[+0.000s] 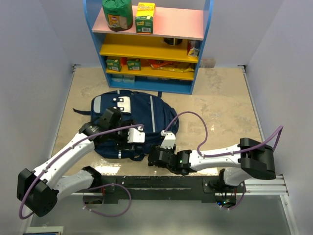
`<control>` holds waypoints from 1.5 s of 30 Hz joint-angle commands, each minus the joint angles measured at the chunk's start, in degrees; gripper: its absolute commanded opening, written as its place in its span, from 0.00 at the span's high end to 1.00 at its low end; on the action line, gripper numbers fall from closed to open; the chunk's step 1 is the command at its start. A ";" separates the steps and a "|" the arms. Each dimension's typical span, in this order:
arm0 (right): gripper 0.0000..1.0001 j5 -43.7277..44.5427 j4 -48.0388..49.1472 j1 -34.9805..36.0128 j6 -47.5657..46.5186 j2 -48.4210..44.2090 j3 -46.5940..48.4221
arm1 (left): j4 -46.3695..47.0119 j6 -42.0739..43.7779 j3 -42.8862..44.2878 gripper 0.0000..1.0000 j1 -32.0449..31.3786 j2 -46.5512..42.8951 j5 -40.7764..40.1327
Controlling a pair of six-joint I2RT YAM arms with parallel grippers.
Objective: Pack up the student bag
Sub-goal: Zip the student bag at the center of the board.
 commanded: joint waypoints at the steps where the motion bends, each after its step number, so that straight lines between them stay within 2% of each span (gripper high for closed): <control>1: 0.24 2.65 1.16 0.50 2.48 -1.02 1.14 | 6.86 -0.56 -3.76 0.17 -0.29 1.77 -6.08; 5: 0.24 2.91 1.33 0.58 3.10 -0.93 0.96 | 12.58 -1.17 -7.19 0.18 -0.37 2.04 -8.54; 8: 0.24 3.09 1.51 0.76 3.10 -0.93 1.05 | 19.08 -2.57 -9.04 0.28 -0.37 1.07 -13.54; 9: 0.25 3.17 1.60 0.76 3.10 -0.93 1.05 | 21.19 -3.45 -9.39 0.34 -0.37 0.63 -15.55; 11: 0.25 3.44 1.42 0.76 3.10 -1.02 1.05 | 22.17 -3.80 -9.30 0.40 -0.37 -0.60 -16.97; 14: 0.25 3.88 1.16 0.76 3.89 -1.19 0.96 | 22.27 -4.33 -7.99 0.64 -0.37 -1.74 -18.21; 15: 0.25 4.23 1.42 0.76 3.98 -1.11 0.96 | 20.87 -4.68 -7.38 0.77 -0.37 -1.74 -18.12; 18: 0.27 6.41 0.37 0.85 4.50 -0.23 2.45 | 17.19 -6.52 -4.22 0.97 -0.37 -1.31 -16.72; 19: 0.27 7.47 -0.50 0.76 4.94 0.21 3.06 | 16.12 -7.05 -3.42 0.99 -0.37 -0.96 -15.93; 23: 0.30 13.62 -2.53 0.76 4.60 1.27 5.79 | 12.43 -9.25 0.44 0.99 -0.37 -1.04 -11.98; 26: 0.31 17.58 -0.44 0.85 -1.79 2.84 7.80 | 10.40 -9.96 2.03 0.97 -0.37 -1.13 -10.74; 29: 0.38 18.99 2.46 0.85 -9.70 5.65 10.88 | 8.56 -10.57 3.35 0.96 -0.37 -0.78 -10.22; 32: 0.45 20.48 2.74 0.85 -12.97 9.43 13.34 | 7.68 -11.10 3.97 0.95 -0.37 -0.95 -9.17; 36: 0.45 21.02 7.83 0.67 -18.69 11.99 13.35 | 7.15 -11.19 4.23 0.94 -0.37 -1.39 -8.89; 45: 0.45 20.14 10.20 -1.44 -20.63 17.70 15.02 | 6.18 -10.75 4.32 0.93 -0.37 -2.44 -9.07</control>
